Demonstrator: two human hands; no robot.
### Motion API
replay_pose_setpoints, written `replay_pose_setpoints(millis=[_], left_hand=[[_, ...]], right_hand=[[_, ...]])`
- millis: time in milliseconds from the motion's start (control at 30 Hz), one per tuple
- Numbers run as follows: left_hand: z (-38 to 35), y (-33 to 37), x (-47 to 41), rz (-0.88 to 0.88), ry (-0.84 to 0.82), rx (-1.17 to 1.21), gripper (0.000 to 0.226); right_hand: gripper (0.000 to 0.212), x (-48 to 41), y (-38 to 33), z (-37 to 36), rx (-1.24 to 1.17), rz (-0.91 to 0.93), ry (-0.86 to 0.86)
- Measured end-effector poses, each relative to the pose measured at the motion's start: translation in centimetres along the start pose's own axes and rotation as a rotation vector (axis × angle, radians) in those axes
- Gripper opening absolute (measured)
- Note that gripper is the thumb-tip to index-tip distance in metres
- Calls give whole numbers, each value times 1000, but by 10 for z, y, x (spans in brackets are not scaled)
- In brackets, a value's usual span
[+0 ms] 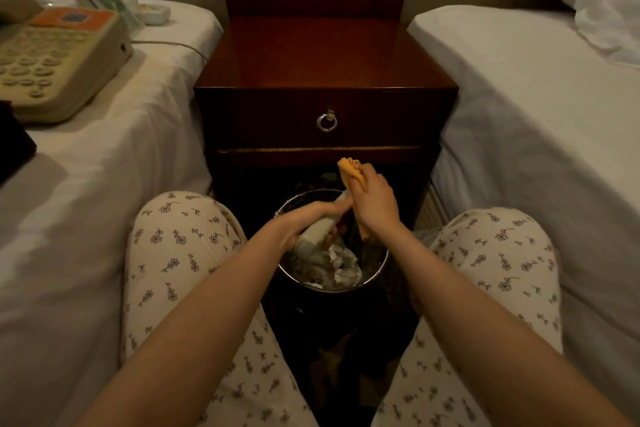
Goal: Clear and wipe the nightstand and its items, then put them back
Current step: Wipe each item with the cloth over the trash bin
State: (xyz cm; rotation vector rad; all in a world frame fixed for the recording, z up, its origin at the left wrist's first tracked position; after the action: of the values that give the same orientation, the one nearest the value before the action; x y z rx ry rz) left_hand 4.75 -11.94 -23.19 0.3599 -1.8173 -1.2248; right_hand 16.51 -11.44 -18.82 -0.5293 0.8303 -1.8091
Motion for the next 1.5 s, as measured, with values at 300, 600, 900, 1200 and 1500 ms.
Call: replay_pose_setpoints(millis=[300,600,900,1200,1500], left_hand=[[-11,13,7,-69,-339,243,55],[10,30,8,-275,95,351,26],[23,34,10,-302,284,197,68],[3,27,11,-234,280,150,71],[22,31,19,-234,460,353,78]], right_hand=[[10,-3,-5,-4,-714,-302,-386],[14,9,-12,10,-513,-58,-41],[9,30,-16,-8,-397,6,93],[24,25,9,-4,-289,-132,140],[19,36,5,-37,-316,-80,-32]])
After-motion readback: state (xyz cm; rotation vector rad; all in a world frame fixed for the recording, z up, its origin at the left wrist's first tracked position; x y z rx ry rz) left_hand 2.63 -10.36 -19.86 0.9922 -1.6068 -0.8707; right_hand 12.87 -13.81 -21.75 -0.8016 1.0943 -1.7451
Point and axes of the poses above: each hand's wrist, its own x-axis away from the middle knuckle, its own z-axis out of the back of the hand, y = z × x, the point moved 7 cm from there along -x, towards the middle knuckle, and after that the axes turned 7 degrees about -z, right-handed, at the moved point
